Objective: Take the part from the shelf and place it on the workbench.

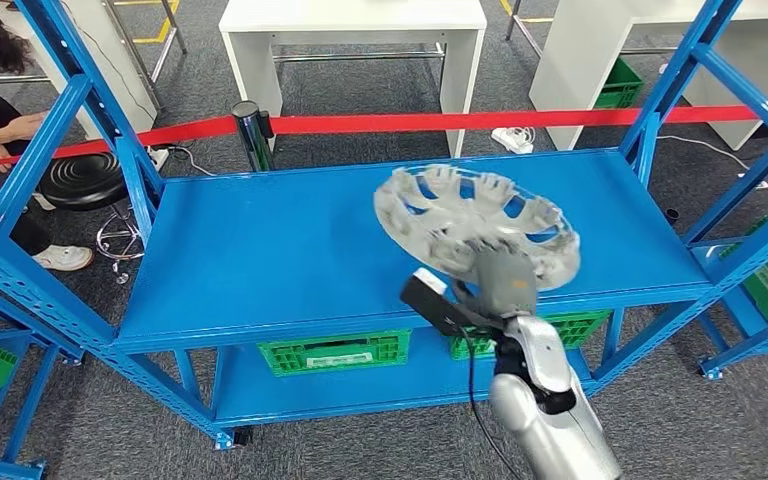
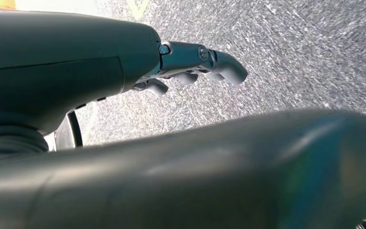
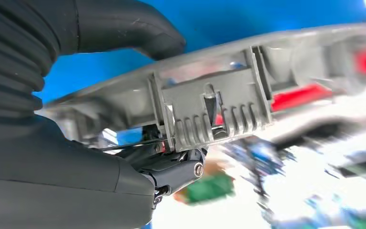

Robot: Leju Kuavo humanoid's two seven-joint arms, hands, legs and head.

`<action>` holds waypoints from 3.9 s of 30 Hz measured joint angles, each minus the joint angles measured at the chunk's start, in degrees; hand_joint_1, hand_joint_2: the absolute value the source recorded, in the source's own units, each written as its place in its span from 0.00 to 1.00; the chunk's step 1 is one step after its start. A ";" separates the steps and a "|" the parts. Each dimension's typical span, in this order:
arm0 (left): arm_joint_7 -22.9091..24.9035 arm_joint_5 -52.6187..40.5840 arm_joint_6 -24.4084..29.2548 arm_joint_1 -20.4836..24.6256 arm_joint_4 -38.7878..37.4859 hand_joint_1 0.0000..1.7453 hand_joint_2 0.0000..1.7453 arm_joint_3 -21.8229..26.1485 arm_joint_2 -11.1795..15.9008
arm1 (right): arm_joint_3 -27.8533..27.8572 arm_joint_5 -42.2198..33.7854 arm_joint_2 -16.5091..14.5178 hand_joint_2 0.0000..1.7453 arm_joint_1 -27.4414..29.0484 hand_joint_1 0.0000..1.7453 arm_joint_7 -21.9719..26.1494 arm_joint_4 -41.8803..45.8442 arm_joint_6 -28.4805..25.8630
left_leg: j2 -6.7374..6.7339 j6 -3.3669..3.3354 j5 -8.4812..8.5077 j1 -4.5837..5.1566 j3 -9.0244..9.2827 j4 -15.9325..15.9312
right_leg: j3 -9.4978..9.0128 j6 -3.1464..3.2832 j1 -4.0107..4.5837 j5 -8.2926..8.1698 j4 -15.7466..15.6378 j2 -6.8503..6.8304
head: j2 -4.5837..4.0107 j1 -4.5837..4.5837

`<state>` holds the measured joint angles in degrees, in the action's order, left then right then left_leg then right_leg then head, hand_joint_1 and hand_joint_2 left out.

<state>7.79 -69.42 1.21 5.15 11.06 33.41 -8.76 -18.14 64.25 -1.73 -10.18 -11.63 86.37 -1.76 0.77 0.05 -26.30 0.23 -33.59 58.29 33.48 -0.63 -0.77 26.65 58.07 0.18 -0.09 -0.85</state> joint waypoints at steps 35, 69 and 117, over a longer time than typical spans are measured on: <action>-1.31 1.22 2.81 0.15 0.01 0.00 1.00 2.40 0.00 | -18.24 -4.23 -0.99 1.00 -16.53 1.00 0.29 4.25 1.25 | 0.18 0.01 0.00 0.01 -0.10 0.00 | 0.06 0.02 -0.01 0.02 0.02 -0.09 | 0.00 0.00; -0.16 0.92 1.05 -0.08 -0.02 0.00 1.00 4.96 0.49 | -21.80 -6.60 -0.30 1.00 -19.31 1.00 0.92 3.61 1.41 | -0.15 2.69 -3.11 -0.85 -5.93 7.27 | 0.90 2.55 -0.41 1.16 2.34 0.02 | 0.00 0.06; -2.50 -0.65 0.54 -0.36 -0.02 0.00 1.00 4.92 1.07 | -23.07 -9.71 1.95 1.00 -20.27 1.00 2.61 1.33 3.39 | -0.68 -0.93 -0.39 -0.80 0.48 0.07 | 9.71 -0.92 -0.38 6.26 14.16 -0.41 | 0.00 0.08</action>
<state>5.29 -70.07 1.75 4.79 11.04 38.34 -7.69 -41.21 54.54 0.22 -30.45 -9.02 87.70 1.63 0.09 -0.88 -26.69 -0.57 -33.11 58.37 43.19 -1.55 -1.15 32.91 72.23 -0.23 -0.09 -0.78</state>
